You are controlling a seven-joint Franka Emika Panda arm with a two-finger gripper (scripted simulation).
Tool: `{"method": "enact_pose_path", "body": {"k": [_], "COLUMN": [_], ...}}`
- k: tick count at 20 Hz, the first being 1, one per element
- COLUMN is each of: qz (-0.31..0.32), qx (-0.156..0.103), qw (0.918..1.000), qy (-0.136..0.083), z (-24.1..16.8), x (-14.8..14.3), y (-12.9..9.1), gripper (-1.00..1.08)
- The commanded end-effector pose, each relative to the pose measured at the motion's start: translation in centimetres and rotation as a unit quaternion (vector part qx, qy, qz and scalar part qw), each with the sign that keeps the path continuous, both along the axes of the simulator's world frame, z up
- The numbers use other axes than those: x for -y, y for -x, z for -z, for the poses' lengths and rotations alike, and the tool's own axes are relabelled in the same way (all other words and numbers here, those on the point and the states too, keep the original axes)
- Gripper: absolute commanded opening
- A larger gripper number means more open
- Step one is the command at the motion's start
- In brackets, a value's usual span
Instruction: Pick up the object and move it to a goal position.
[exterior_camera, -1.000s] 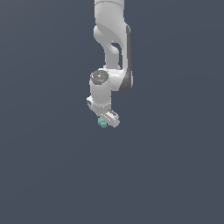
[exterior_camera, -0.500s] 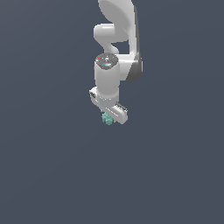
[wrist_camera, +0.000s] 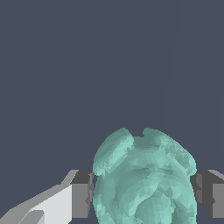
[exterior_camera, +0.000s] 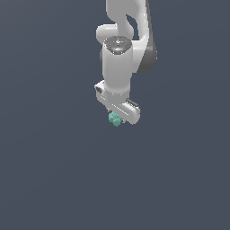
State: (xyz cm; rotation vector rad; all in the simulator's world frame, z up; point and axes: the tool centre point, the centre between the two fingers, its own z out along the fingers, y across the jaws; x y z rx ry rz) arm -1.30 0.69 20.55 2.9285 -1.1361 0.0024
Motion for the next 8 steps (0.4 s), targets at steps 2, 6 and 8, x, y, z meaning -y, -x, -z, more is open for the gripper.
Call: {"method": "enact_pose_path", "body": {"k": [2,6,8], "qz": [0.000,0.000,0.000], "qx": [-0.001,-0.001,-0.001], "qw": [1.0000,1.0000,1.0000], "qy": [0.000,0.000,0.000], "z": [-0.84,-0.97,-0.87], "x": [-0.35,-0.41,-0.37], "y": [-0.38,-0.53,-0.52], "gripper": [-1.00,-1.00,-1.00]}}
